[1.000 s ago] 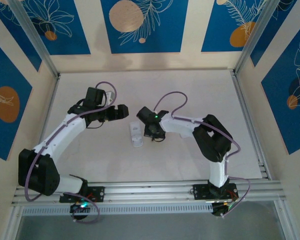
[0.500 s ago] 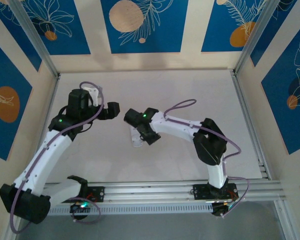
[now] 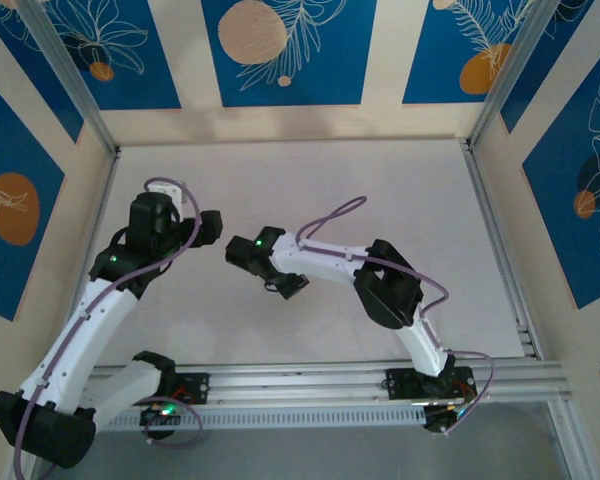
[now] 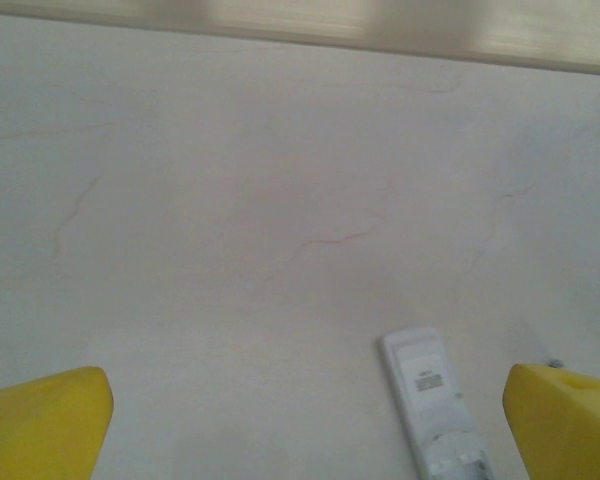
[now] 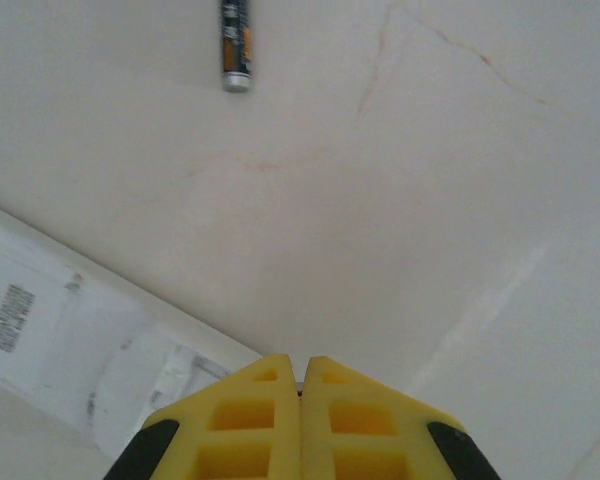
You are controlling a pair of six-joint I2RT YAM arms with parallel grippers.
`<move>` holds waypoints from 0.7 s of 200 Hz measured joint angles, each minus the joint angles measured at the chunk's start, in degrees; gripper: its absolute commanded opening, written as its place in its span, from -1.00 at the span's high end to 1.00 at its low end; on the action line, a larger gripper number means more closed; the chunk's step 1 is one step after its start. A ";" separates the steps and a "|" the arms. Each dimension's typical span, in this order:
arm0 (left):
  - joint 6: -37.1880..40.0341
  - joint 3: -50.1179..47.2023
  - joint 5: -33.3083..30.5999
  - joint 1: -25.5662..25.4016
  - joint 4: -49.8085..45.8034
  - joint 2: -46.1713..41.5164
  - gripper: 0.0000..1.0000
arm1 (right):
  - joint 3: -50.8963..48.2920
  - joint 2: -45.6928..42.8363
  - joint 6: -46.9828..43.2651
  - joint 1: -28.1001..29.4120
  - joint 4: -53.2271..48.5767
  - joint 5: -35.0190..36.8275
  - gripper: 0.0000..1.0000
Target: Load the batteries into the remote control
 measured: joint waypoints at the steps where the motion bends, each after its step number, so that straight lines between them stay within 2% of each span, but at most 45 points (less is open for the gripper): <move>1: 0.02 0.00 -0.09 0.00 -0.02 0.00 -1.00 | 0.11 0.07 0.02 0.00 0.00 0.04 0.96; 58: 0.37 0.00 -2.73 -1.38 -0.37 -0.46 -1.00 | 7.54 6.14 0.17 -0.57 0.11 1.77 0.95; 140: 0.61 0.00 -3.08 -2.14 -0.90 -0.48 -1.00 | 10.25 9.88 0.39 -0.81 0.09 2.38 0.90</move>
